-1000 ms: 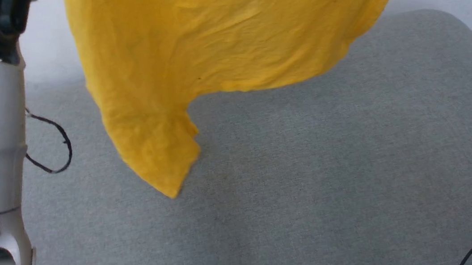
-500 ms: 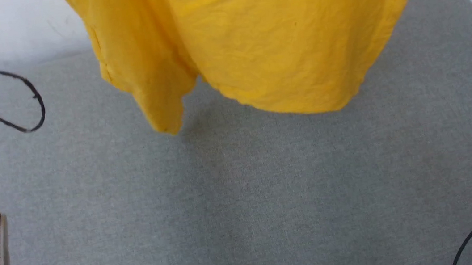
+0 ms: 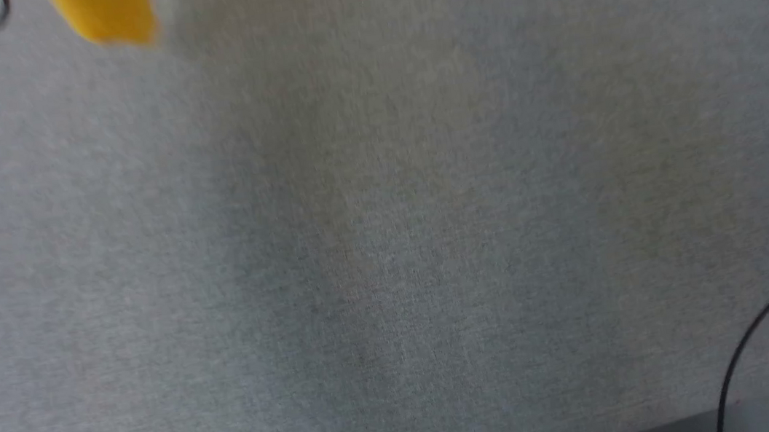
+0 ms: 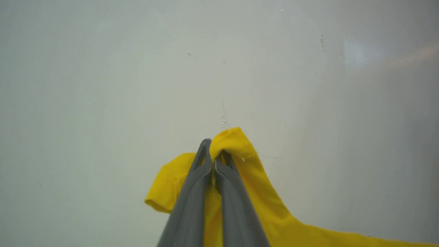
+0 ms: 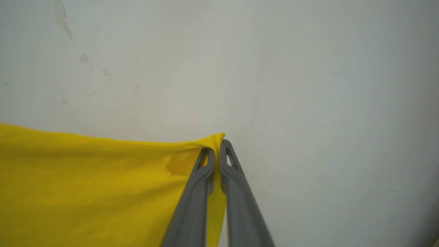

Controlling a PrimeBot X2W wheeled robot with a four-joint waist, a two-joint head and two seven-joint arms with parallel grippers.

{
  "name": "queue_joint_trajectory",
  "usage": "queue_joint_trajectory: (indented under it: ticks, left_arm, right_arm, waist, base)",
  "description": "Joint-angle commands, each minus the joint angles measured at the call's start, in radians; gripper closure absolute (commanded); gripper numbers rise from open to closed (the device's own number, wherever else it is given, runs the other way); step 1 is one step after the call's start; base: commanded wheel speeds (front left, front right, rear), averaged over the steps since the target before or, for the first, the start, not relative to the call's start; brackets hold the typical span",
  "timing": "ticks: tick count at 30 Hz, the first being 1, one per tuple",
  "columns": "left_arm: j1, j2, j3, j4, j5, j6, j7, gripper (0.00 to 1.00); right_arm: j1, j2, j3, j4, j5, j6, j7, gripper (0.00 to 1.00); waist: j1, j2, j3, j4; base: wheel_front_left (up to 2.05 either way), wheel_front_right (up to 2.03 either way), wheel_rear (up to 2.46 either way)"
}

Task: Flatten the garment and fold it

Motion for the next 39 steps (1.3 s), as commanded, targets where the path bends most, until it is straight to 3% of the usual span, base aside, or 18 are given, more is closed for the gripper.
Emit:
queue_joint_trajectory:
  ticks: [1, 10, 22, 31, 39]
  left_arm:
    - [-0.018, -0.003, 0.005, 0.006, 0.005, -0.005, -0.024, 1.00]
    - [-0.166, 0.010, 0.031, 0.066, 0.014, -0.047, -0.185, 1.00]
    - [-0.195, 0.019, 0.050, 0.067, 0.032, -0.109, -0.234, 1.00]
    - [-0.097, 0.009, 0.158, -0.007, 0.014, -0.131, -0.236, 1.00]
    - [0.070, 0.005, 0.164, -0.008, -0.046, -0.173, -0.175, 1.00]
  right_arm:
    - [-0.021, 0.009, -0.010, 0.012, -0.015, -0.001, -0.024, 1.00]
    - [-0.169, 0.026, -0.079, 0.073, -0.116, -0.001, -0.149, 1.00]
    - [-0.243, -0.005, -0.128, 0.072, -0.255, -0.001, -0.256, 1.00]
    - [-0.208, -0.028, -0.098, 0.097, -0.286, -0.001, -0.333, 1.00]
    - [-0.087, -0.054, 0.015, 0.127, -0.166, -0.001, -0.367, 1.00]
  waist:
    - [-0.0003, 0.0000, 0.133, -0.014]
    - [-0.0003, 0.0000, 0.276, -0.005]
    - [-0.0003, 0.0000, 0.488, 0.037]
    - [-0.0003, 0.0000, 0.516, 0.065]
    - [-0.0003, 0.0000, 0.447, 0.090]
  base:
    - [0.00, 0.00, 0.00]
    - [0.00, 0.00, 0.00]
    - [0.00, 0.00, 0.00]
    - [0.00, 0.00, 0.00]
    - [0.00, 0.00, 0.00]
